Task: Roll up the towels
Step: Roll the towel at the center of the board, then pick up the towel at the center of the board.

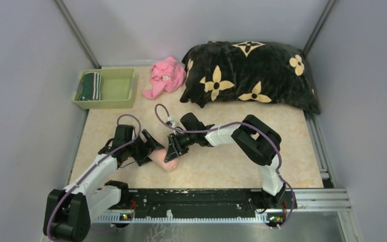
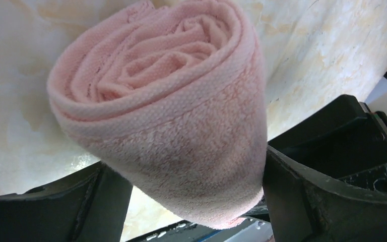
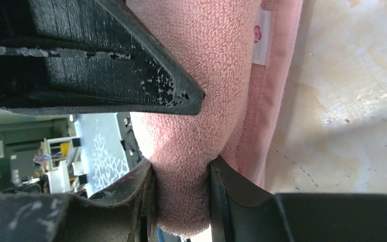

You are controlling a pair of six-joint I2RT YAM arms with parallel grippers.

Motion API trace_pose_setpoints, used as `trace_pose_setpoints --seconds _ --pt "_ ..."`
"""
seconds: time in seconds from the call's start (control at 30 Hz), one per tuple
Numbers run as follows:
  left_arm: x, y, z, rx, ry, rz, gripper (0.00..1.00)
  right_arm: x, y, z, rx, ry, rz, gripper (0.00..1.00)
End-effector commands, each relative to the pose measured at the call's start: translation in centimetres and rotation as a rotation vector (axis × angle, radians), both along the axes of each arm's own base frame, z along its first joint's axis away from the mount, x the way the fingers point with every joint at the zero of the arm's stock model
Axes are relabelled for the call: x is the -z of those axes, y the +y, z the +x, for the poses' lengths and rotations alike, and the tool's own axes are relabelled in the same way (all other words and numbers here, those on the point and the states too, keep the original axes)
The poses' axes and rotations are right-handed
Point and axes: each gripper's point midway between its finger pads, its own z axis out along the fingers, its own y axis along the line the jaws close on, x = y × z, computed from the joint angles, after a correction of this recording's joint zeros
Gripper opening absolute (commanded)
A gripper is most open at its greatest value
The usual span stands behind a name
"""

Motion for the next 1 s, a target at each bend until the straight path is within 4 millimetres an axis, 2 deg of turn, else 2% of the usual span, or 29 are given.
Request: trace_pose_setpoints --seconds 0.0,0.17,0.53,0.63,0.73,0.83,0.9,0.97 --pt "-0.5 -1.4 -0.8 0.029 0.002 -0.098 0.92 5.9 -3.3 -3.2 0.037 0.213 -0.212 0.11" --pt "-0.7 -2.2 -1.1 0.037 -0.028 -0.134 0.92 5.8 -2.6 -3.4 0.083 0.302 -0.177 0.11" --pt "0.9 -3.5 -0.7 0.090 -0.050 -0.126 0.83 4.7 -1.4 -3.1 0.206 0.484 -0.039 0.12" --pt "1.5 -4.2 -0.6 0.120 -0.036 -0.113 0.75 4.8 -1.4 -3.0 0.250 0.532 -0.026 0.13" --pt "1.9 -4.7 -0.2 0.134 -0.029 -0.106 0.61 5.0 -1.5 -2.7 0.289 0.548 -0.015 0.15" --pt "2.2 -4.5 0.2 0.130 -0.004 -0.072 0.56 5.1 -1.8 -2.3 0.317 0.526 -0.022 0.25" --pt "2.5 -3.9 1.1 0.128 0.004 -0.016 0.52 5.0 -2.2 -2.0 0.331 0.488 -0.038 0.34" --pt "1.8 -3.6 2.5 0.136 -0.013 0.011 0.47 4.5 -2.9 -1.5 0.346 0.433 -0.054 0.42"
